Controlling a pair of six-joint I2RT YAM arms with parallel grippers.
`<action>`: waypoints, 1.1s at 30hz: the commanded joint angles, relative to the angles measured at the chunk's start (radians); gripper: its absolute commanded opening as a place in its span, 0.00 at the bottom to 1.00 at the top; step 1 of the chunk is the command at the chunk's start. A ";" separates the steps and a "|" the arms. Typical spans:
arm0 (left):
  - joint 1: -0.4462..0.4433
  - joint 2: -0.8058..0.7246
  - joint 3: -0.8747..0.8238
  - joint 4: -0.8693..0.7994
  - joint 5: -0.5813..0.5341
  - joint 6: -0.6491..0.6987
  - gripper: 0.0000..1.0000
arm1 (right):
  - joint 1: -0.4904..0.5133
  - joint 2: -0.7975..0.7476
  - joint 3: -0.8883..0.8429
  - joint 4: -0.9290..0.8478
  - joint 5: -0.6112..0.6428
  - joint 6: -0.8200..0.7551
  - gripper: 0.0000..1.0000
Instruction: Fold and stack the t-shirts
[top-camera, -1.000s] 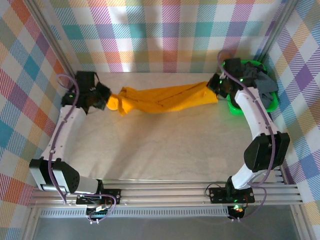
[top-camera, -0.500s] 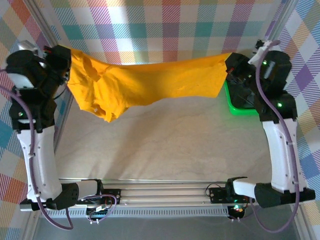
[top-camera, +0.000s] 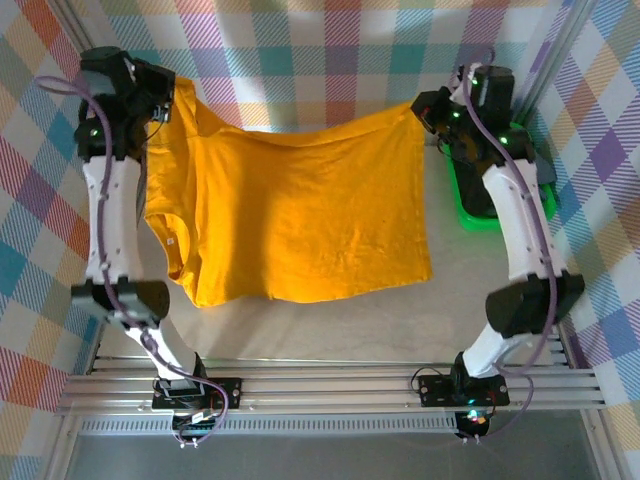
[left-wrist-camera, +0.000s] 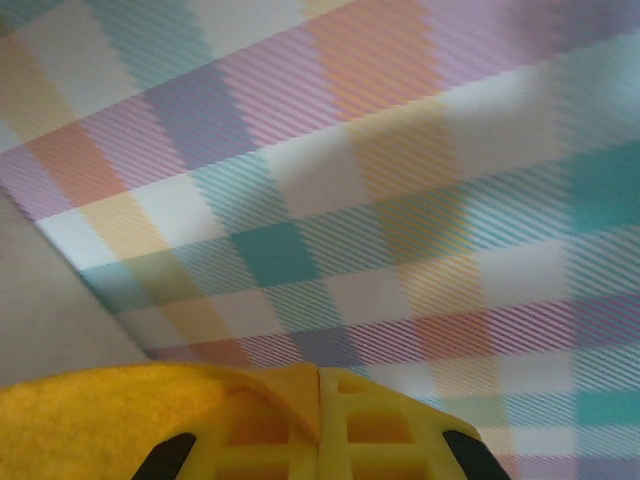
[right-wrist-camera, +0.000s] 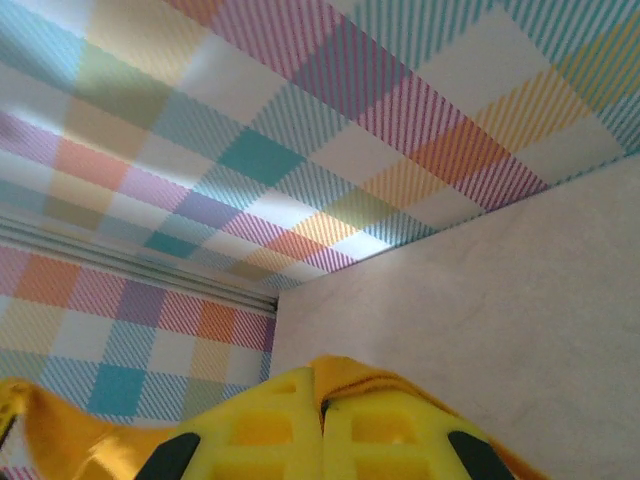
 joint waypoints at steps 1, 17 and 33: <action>0.042 0.086 0.153 0.026 0.096 -0.029 0.00 | -0.008 0.086 0.156 0.046 -0.085 0.032 0.00; 0.082 -0.023 0.466 -0.033 0.207 -0.091 0.00 | -0.172 0.157 0.549 -0.112 -0.123 0.039 0.00; -0.278 -0.947 -1.340 0.051 -0.039 -0.259 0.71 | -0.131 -0.543 -0.949 -0.080 0.355 0.054 0.48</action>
